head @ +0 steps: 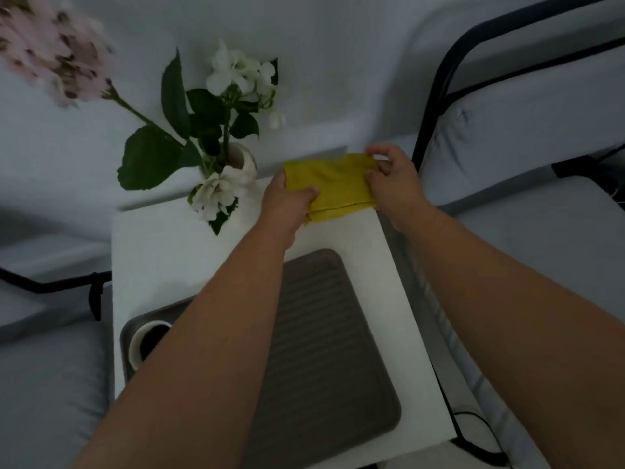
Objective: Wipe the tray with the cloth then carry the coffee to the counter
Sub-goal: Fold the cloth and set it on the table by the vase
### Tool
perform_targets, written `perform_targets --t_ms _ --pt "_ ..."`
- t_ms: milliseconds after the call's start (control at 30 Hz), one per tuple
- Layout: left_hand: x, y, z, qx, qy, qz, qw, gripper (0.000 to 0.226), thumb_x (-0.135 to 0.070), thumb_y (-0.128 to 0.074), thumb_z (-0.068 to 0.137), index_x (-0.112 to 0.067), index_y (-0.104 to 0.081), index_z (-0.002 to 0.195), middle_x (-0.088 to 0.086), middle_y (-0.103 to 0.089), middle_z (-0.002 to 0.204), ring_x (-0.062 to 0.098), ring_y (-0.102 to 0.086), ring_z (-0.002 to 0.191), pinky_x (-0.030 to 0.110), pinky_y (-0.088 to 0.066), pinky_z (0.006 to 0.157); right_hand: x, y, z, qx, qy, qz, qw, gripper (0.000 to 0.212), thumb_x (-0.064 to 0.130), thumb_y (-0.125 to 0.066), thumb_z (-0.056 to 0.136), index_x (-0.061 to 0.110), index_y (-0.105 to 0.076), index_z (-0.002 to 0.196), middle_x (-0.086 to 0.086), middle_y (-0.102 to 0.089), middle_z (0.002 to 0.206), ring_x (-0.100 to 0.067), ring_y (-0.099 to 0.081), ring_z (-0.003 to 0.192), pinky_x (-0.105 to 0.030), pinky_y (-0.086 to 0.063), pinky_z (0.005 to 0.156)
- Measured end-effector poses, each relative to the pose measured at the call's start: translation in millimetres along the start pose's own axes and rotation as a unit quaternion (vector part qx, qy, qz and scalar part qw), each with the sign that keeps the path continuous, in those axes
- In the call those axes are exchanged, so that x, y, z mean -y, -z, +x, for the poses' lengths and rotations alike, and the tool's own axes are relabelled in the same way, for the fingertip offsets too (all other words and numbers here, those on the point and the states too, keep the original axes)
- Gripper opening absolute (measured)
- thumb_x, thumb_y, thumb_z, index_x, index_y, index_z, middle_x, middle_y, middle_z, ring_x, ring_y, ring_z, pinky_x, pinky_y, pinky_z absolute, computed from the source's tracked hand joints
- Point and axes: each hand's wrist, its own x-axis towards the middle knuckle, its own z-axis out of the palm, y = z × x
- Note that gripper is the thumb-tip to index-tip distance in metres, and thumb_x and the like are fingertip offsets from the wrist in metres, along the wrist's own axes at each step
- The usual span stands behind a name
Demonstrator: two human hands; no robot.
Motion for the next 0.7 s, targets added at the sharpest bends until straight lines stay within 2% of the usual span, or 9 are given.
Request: perform_targets --t_ms 67,133,167,233,300,400,500,633,700 --pt "11.4 4.7 15.6 -0.025 -0.024 0.046 0.998 0.047 -0.015 -0.067 0.085 -0.019 -0.050 0.129 0.002 -0.061 0.119 0.022 -0.061 0.107 0.037 -0.053 0.089 -14.4 -6.5 16.2 0.012 -0.020 -0.010 1.000 0.039 0.008 -0.051 0.089 0.031 -0.044 0.120 -0.007 -0.058 0.114 -0.019 -0.060 0.090 -0.024 -0.051 0.052" --pt "35.3 8.8 21.4 -0.010 -0.016 0.171 0.985 0.060 -0.019 -0.065 0.082 -0.017 -0.042 0.138 0.003 -0.056 0.127 0.026 -0.056 0.116 0.036 -0.048 0.095 -44.3 -10.0 22.9 0.044 -0.067 -0.090 0.993 0.049 0.015 -0.059 0.086 0.026 -0.039 0.129 -0.013 -0.054 0.124 -0.026 -0.059 0.100 -0.037 -0.056 0.072" --pt "50.5 11.0 21.7 0.006 0.009 0.235 0.972 0.072 -0.024 -0.063 0.083 -0.014 -0.030 0.146 0.007 -0.049 0.137 0.029 -0.050 0.123 0.038 -0.043 0.102 -58.8 -10.2 20.2 0.073 -0.096 -0.161 0.980 0.052 0.020 -0.062 0.084 0.023 -0.040 0.130 -0.014 -0.052 0.127 -0.028 -0.058 0.105 -0.042 -0.054 0.084" --pt "73.8 15.9 14.3 0.014 0.065 0.299 0.952 0.080 -0.031 -0.056 0.088 -0.012 -0.012 0.151 0.014 -0.033 0.148 0.034 -0.039 0.130 0.044 -0.035 0.110 -84.4 -11.4 9.4 0.129 -0.123 -0.273 0.945 0.047 0.023 -0.063 0.084 0.017 -0.048 0.128 -0.016 -0.050 0.133 -0.030 -0.053 0.114 -0.043 -0.047 0.097" --pt "85.9 20.7 0.4 -0.009 0.037 0.323 0.946 0.072 -0.032 -0.052 0.091 -0.016 -0.016 0.151 0.016 -0.032 0.147 0.036 -0.038 0.130 0.048 -0.034 0.110 -96.8 -14.9 -7.4 0.149 -0.095 -0.305 0.936 0.040 0.015 -0.060 0.087 0.010 -0.053 0.127 -0.019 -0.043 0.138 -0.032 -0.044 0.124 -0.037 -0.037 0.106" --pt "91.6 32.6 -37.6 -0.052 -0.019 0.309 0.949 0.065 -0.025 -0.052 0.095 -0.020 -0.019 0.151 0.009 -0.027 0.152 0.027 -0.031 0.136 0.041 -0.025 0.115 -95.9 -26.1 -34.2 0.116 -0.036 -0.333 0.935 0.040 0.011 -0.055 0.087 0.012 -0.053 0.127 -0.020 -0.036 0.141 -0.035 -0.041 0.124 -0.037 -0.036 0.105" --pt "98.9 61.2 -80.7 -0.087 -0.082 0.295 0.948 0.056 -0.019 -0.055 0.094 -0.020 -0.035 0.146 0.006 -0.039 0.144 0.020 -0.037 0.133 0.031 -0.029 0.112 -84.8 -49.3 -64.2 0.084 0.020 -0.324 0.942 0.033 0.007 -0.054 0.085 0.012 -0.060 0.117 -0.020 -0.044 0.132 -0.038 -0.048 0.111 -0.042 -0.042 0.095" --pt "114.2 117.9 -128.9 -0.141 -0.136 0.324 0.926 0.045 -0.012 -0.059 0.090 -0.017 -0.050 0.134 0.003 -0.050 0.133 0.017 -0.046 0.126 0.035 -0.039 0.107 -70.5 -96.5 -106.5 0.153 0.072 -0.262 0.950 0.030 0.004 -0.054 0.082 0.014 -0.066 0.107 -0.013 -0.055 0.112 -0.026 -0.057 0.092 -0.027 -0.044 0.088" --pt "117.3 145.7 -148.2 -0.156 -0.135 0.325 0.923 0.042 -0.013 -0.058 0.090 -0.017 -0.053 0.132 0.003 -0.052 0.132 0.017 -0.047 0.124 0.023 -0.038 0.105 -65.5 -124.1 -128.9 0.225 0.043 -0.243 0.942 0.030 0.007 -0.054 0.083 0.018 -0.063 0.110 -0.006 -0.057 0.111 -0.015 -0.055 0.094 -0.023 -0.042 0.091"
